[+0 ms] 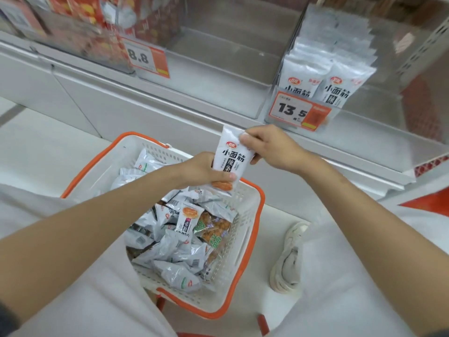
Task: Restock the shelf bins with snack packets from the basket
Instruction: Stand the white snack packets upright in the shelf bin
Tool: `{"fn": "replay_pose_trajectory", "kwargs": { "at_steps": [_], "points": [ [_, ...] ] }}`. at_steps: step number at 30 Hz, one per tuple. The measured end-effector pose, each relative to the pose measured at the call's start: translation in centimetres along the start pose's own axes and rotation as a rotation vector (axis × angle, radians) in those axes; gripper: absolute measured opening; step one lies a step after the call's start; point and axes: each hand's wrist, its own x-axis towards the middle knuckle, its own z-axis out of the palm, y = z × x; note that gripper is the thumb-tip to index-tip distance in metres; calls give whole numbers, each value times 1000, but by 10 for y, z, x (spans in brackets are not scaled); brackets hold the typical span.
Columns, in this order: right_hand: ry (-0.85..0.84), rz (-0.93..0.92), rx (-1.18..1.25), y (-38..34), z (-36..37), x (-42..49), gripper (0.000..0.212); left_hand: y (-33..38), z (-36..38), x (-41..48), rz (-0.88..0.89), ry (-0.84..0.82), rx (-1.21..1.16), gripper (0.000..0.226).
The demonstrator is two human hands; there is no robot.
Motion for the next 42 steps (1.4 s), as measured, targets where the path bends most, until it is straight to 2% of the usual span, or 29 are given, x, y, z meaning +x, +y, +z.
{"fn": "replay_pose_trajectory", "kwargs": {
  "at_steps": [4, 7, 8, 11, 13, 16, 19, 21, 25, 30, 33, 38, 42],
  "points": [
    [30, 29, 125, -10, -36, -14, 28, 21, 5, 3, 106, 75, 23, 10],
    [30, -3, 192, -17, -58, -30, 10, 43, 10, 7, 174, 114, 76, 9],
    [58, -16, 191, -19, -66, -35, 11, 54, 15, 8, 198, 113, 79, 9],
    [261, -48, 219, -27, -92, -47, 22, 92, 35, 15, 273, 63, -23, 9],
    [432, -89, 251, -31, -114, -56, 21, 122, 46, 21, 397, 72, -46, 10],
    [690, -203, 189, -29, -147, -70, 17, 170, 50, 34, 639, 232, 76, 24],
    [860, -230, 142, -21, -168, -79, 15, 212, 49, 50, 748, 419, 234, 39],
    [905, -214, 96, -13, -172, -79, 19, 230, 50, 64, 759, 439, 289, 34],
    [878, -113, 51, 9, -166, -65, 26, 239, 53, 92, 721, 448, 428, 19],
    [812, 47, 75, 38, -158, -43, 5, 225, 50, 107, 603, 592, 782, 25],
    [799, 99, 47, 45, -152, -38, 6, 218, 52, 109, 548, 595, 786, 24],
    [840, 185, -68, 45, -147, -36, 24, 219, 58, 107, 516, 611, 798, 20],
    [851, 173, -116, 46, -145, -36, 13, 219, 60, 102, 517, 627, 942, 27]
  ]
}}
